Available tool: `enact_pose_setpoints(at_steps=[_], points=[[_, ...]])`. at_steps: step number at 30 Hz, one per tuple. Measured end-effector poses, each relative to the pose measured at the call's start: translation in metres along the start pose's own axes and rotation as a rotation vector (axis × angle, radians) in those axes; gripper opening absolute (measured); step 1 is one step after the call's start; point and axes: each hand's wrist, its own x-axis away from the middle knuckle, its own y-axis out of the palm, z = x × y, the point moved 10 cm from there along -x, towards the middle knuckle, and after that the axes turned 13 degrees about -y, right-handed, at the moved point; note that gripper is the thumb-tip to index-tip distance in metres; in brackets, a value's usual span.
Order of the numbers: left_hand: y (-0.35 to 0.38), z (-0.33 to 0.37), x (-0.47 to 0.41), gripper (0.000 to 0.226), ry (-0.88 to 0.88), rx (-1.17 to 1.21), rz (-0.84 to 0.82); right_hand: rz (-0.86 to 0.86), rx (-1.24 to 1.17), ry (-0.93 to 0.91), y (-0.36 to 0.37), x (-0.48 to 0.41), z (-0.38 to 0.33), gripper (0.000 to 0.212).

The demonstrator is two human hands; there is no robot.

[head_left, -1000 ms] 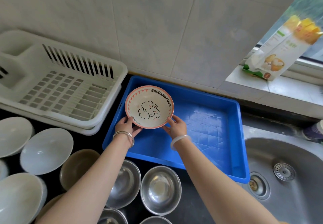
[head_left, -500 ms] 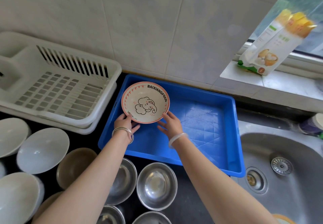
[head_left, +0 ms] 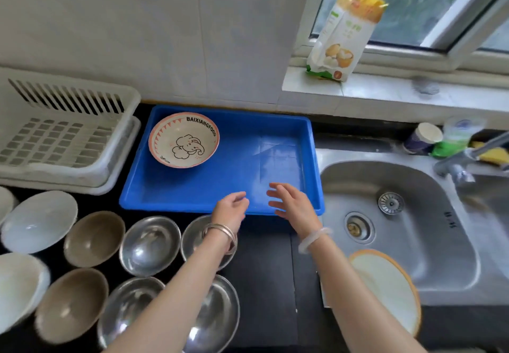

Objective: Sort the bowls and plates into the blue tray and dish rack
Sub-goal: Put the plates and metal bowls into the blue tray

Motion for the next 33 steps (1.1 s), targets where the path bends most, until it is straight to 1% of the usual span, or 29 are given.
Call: enact_pose_setpoints(at_steps=[4,7,10,12,14,16,19,22,26,30,33], points=[[0.079,-0.03,0.034,0.032,0.029,-0.216,-0.15,0.154,0.214,-0.027,-0.092,0.063,0.017,0.02],[0.134,-0.055,0.057,0.035,0.06,-0.439,-0.24,0.287,0.418,-0.007,-0.159,0.112,0.033,0.026],[0.175,-0.079,0.076,0.038,0.039,-0.507,-0.301,0.376,0.599,0.076,-0.21,0.152,0.055,0.036],[0.193,-0.094,0.083,0.042,0.009,-0.528,-0.318,0.393,0.636,0.148,-0.23,0.171,0.071,0.042],[0.203,-0.106,0.085,0.043,-0.016,-0.531,-0.324,0.408,0.6,0.227,-0.242,0.185,0.09,0.046],[0.204,-0.118,0.084,0.04,-0.072,-0.48,-0.333,0.424,0.529,0.265,-0.246,0.194,0.105,0.044],[0.204,-0.128,0.085,0.038,-0.157,-0.372,-0.357,0.486,0.434,0.261,-0.25,0.201,0.113,0.037],[0.202,-0.127,0.085,0.04,-0.15,-0.347,-0.336,0.545,0.395,0.248,-0.254,0.204,0.113,0.031],[0.188,-0.108,0.083,0.037,-0.109,-0.345,-0.305,0.584,0.346,0.185,-0.251,0.198,0.099,0.028],[0.156,-0.066,0.079,0.023,-0.057,-0.278,-0.284,0.583,0.282,0.064,-0.235,0.171,0.063,0.017],[0.118,-0.032,0.076,0.014,-0.011,-0.18,-0.24,0.565,0.164,-0.006,-0.211,0.142,0.034,0.01]])
